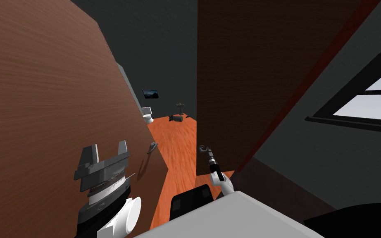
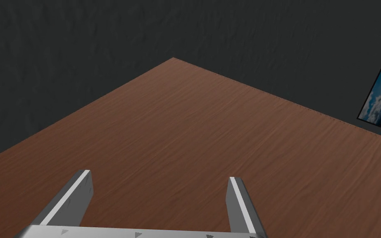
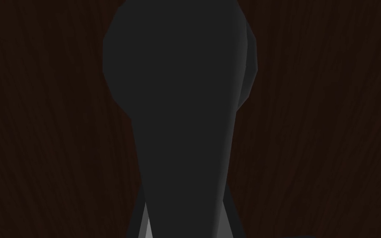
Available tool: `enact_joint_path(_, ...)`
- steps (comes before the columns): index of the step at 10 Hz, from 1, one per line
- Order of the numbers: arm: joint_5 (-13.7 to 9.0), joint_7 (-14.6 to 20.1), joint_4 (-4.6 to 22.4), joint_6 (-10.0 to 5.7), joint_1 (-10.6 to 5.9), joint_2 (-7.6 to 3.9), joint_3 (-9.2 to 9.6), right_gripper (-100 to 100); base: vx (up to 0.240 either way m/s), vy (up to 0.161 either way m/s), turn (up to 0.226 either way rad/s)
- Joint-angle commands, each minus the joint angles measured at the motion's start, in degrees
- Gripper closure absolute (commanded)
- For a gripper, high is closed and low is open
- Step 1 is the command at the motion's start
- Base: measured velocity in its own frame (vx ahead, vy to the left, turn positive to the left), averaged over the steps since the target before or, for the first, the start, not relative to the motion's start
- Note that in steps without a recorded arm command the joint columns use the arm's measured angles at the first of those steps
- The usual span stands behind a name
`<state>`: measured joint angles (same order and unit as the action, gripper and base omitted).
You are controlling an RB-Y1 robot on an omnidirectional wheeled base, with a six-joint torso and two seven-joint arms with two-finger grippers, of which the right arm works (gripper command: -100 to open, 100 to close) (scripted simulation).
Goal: Push the door open
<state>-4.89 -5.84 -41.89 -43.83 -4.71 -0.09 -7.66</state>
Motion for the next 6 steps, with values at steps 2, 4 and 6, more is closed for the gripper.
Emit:
enact_joint_path(2,-0.45,-0.39,-0.12,-0.14,-0.26,0.89,-0.95,100,0.155,0.071,-0.062)
enact_joint_path(4,-0.76,-0.66,-0.01,-0.19,-0.35,1.65,-1.62,100,0.16,0.053,-0.046)
enact_joint_path(6,-1.23,-0.83,0.01,-0.34,0.04,0.12,-2.6,100,0.104,0.007,-0.038)
